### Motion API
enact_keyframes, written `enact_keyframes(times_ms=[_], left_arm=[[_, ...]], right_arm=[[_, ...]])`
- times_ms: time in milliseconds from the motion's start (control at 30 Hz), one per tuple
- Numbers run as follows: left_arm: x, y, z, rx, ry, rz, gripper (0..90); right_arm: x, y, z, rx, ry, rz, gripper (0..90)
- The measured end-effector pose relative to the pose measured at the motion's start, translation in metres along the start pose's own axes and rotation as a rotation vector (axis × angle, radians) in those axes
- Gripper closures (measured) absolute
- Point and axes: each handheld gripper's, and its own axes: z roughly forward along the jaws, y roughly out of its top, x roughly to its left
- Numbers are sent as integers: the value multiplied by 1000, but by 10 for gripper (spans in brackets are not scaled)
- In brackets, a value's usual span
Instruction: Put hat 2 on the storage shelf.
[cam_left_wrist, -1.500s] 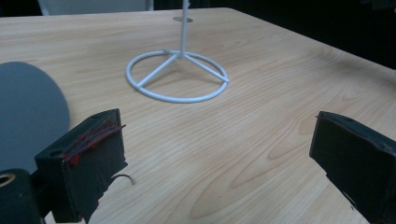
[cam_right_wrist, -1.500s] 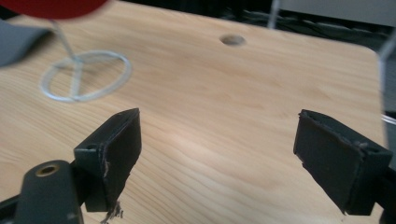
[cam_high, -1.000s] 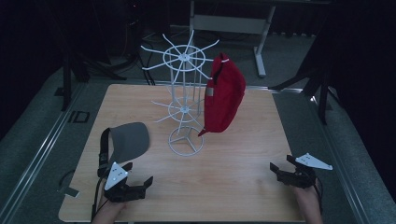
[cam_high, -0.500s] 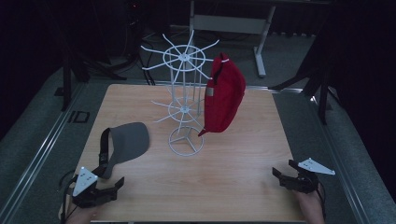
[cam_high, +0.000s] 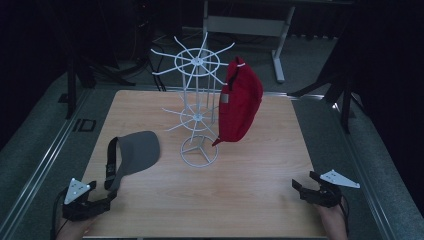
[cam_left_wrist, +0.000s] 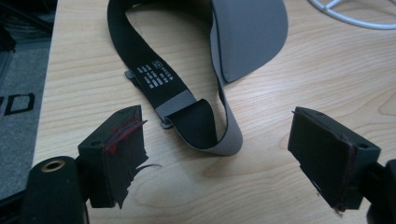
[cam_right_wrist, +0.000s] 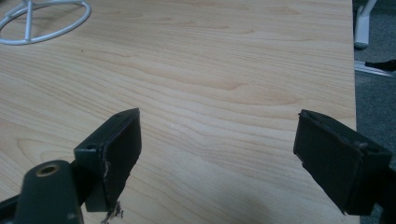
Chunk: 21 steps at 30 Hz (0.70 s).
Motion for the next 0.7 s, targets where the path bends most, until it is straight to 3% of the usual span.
enact_keyframes(times_ms=[267,400,500,700], left_arm=[[1,7,21,101,54,-34,249],[1,9,26,121,83,-32,351],[1,10,28,114,92,-17,493],[2,11,28,105,110,-26,780]], right_arm=[[1,-3,4,10,1,-4,150],[1,-3,4,10,4,-4,150],[1,-3,5,11,5,-4,150],[1,-3,5,13,6,0,150]])
